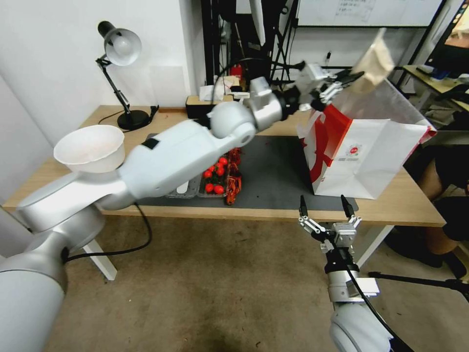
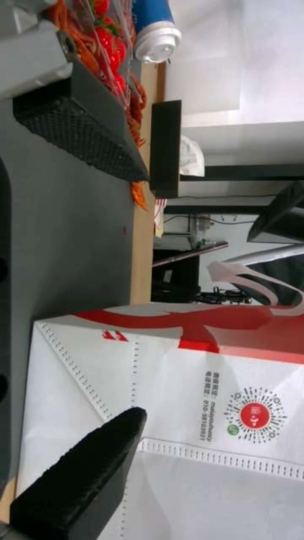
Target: Pick up the trash from the table and place it into the takeout bag.
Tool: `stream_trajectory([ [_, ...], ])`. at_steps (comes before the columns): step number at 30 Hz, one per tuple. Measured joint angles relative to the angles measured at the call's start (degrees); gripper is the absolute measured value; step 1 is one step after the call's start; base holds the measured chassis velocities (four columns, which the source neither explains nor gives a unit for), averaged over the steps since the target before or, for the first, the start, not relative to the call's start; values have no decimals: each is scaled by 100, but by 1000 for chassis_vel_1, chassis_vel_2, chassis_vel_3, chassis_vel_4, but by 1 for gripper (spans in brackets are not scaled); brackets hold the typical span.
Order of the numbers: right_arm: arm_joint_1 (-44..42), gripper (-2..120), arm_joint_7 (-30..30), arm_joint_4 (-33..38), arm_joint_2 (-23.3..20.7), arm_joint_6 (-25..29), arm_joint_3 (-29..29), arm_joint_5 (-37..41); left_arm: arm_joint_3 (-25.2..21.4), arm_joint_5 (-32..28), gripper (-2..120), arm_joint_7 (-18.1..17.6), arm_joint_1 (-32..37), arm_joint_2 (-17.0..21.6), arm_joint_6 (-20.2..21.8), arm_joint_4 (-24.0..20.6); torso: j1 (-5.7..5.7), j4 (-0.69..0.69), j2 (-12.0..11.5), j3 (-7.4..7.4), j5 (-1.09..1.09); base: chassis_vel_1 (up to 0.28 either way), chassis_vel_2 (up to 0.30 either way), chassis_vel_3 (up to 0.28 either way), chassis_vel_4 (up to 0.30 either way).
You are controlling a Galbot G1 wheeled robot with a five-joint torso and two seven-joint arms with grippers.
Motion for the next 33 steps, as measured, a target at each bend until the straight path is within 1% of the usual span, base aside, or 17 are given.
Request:
stream_trajectory([
  [1, 0, 100, 1, -1, 8, 0, 18, 2, 54, 0, 0, 10, -54, -174, -9, 151, 0, 0, 0, -1, 1, 0, 0, 0, 0],
  [9, -18, 100, 2, -3, 35, 5, 41, 4, 261, -1, 1, 40, -114, -577, -46, 519, 0, 0, 0, -1, 0, 0, 0, 0, 0],
  [11, -31, 100, 6, -3, 37, 12, 51, 5, 337, 12, 13, 78, -109, -735, -77, 705, -1, 1, 0, -1, 0, 0, 0, 0, 0],
  [12, -31, 100, 6, -3, 37, 12, 51, 5, 337, 12, 13, 78, -109, -735, -77, 705, -1, 1, 0, -1, 0, 0, 0, 0, 0],
  [14, -37, 100, 13, 7, 41, 19, 73, 8, 401, 69, 23, 107, -96, -923, -123, 960, -1, 1, 0, 0, -1, 0, 0, 0, 0],
  [15, -37, 100, 13, 7, 41, 19, 73, 8, 401, 69, 23, 107, -96, -923, -123, 960, -1, 1, 0, 0, -1, 0, 0, 0, 0],
  [17, -51, 100, 15, 18, 53, 24, 82, 12, 431, 129, 34, 109, -109, -1039, -127, 1161, -1, 1, 0, -1, -1, 0, 0, 0, 0],
  [18, -51, 100, 15, 18, 53, 24, 82, 12, 431, 129, 34, 109, -109, -1039, -127, 1161, -1, 1, 0, -1, -1, 0, 0, 0, 0],
  [19, -55, 100, 17, 18, 64, 28, 83, 12, 452, 162, 40, 108, -118, -1069, -121, 1228, -1, 1, 0, -1, -1, 0, 0, 0, 0],
  [20, -55, 100, 17, 18, 64, 28, 83, 12, 452, 162, 40, 108, -118, -1069, -121, 1228, -1, 1, 0, -1, -1, 0, 0, 0, 0],
  [22, -70, 100, 18, 20, 87, 38, 85, 12, 465, 208, 49, 84, -121, -1128, -95, 1348, -1, 1, 0, -1, -2, 0, 0, 0, 0],
  [23, -70, 100, 18, 20, 87, 38, 85, 12, 465, 208, 49, 84, -121, -1128, -95, 1348, -1, 1, 0, -1, -2, 0, 0, 0, 0],
  [25, -75, 100, 20, 20, 92, 43, 95, 13, 425, 245, 61, 7, -104, -1140, -70, 1371, -1, 0, 0, -1, -1, 0, 0, 0, 0],
  [27, -75, 100, 21, 20, 92, 44, 101, 13, 358, 252, 65, -40, -86, -1122, -47, 1352, -1, 0, 0, 0, -2, 0, 0, 0, 0],
  [30, -75, 100, 23, 20, 92, 45, 106, 15, 29, 164, 81, -295, 1, -903, 95, 1080, -1, 0, 0, -1, -2, 0, 0, 0, 0],
  [31, -75, 100, 23, 20, 92, 45, 106, 15, 29, 164, 81, -295, 1, -903, 95, 1080, -1, 0, 0, -1, -2, 0, 0, 0, 0],
  [33, -76, 100, 23, 28, 91, 45, 105, 15, -132, 13, 91, -399, 65, -663, 210, 833, -1, 1, 1, -1, -2, 0, 0, 0, 0],
])
